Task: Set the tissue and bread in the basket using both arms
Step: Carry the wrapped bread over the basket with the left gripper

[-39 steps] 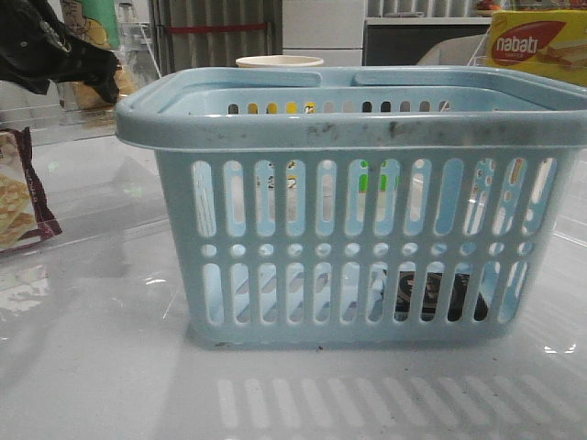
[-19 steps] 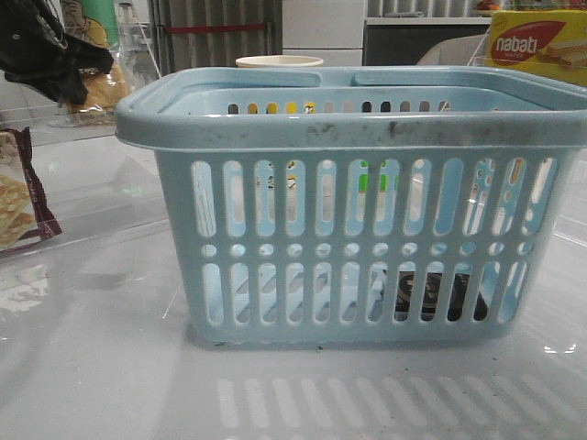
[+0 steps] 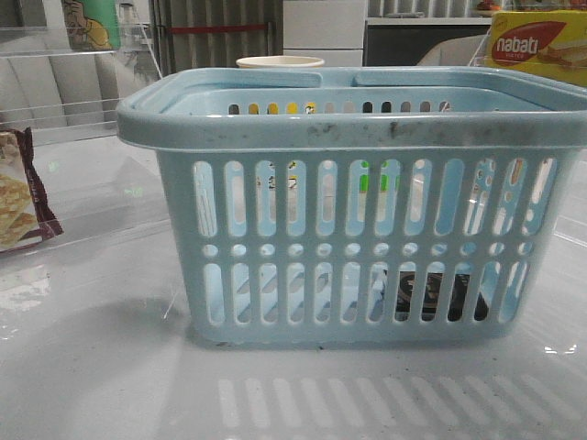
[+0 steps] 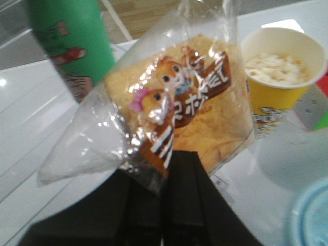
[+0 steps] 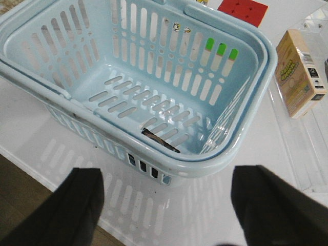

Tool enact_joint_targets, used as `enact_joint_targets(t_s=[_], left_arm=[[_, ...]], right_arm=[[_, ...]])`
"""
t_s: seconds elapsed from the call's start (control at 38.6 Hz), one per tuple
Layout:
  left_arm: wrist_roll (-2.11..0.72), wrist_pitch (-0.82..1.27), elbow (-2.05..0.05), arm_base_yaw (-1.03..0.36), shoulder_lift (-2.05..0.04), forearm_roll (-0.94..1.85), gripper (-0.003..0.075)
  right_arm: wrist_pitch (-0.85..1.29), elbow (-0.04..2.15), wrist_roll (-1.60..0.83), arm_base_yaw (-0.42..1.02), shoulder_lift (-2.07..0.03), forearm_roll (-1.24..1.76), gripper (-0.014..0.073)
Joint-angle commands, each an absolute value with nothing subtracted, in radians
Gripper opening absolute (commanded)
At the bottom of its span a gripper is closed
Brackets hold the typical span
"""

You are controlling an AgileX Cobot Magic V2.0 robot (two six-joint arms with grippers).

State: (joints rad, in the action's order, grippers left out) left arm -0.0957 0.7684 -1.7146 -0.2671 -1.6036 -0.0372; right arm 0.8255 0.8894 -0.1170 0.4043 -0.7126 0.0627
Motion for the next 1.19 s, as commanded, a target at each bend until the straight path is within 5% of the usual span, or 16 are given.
enact_joint_targets(t_s=[0.0, 0.39, 0.75, 0.85, 1.04, 1.16], left_arm=[[-0.11, 0.77, -1.742, -0.363, -1.523, -0.031, 0.0091], [-0.112, 0.749, -1.557, -0.697, -1.562, -0.031, 0.0091], [-0.112, 0.711, -1.541, -0.753, -1.667, -0.035, 0.0094], [-0.112, 0.706, -1.541, -0.753, -1.669, -0.035, 0.0163], [-0.103, 0.702, -1.541, -0.753, -1.669, -0.025, 0.0427], [-0.101, 0.694, -1.541, -0.753, -1.669, 0.0, 0.0475]], right_arm=[[0.754, 0.913, -0.124, 0.404, -0.711, 0.06, 0.0613], [0.754, 0.913, -0.124, 0.404, -0.711, 0.06, 0.0613], [0.754, 0.913, -0.124, 0.404, -0.711, 0.06, 0.0613], [0.754, 0.913, -0.124, 0.404, -0.711, 0.06, 0.0613], [0.754, 0.913, -0.124, 0.404, -0.711, 0.06, 0.0613], [0.754, 0.913, -0.124, 0.404, -0.711, 0.06, 0.0613]])
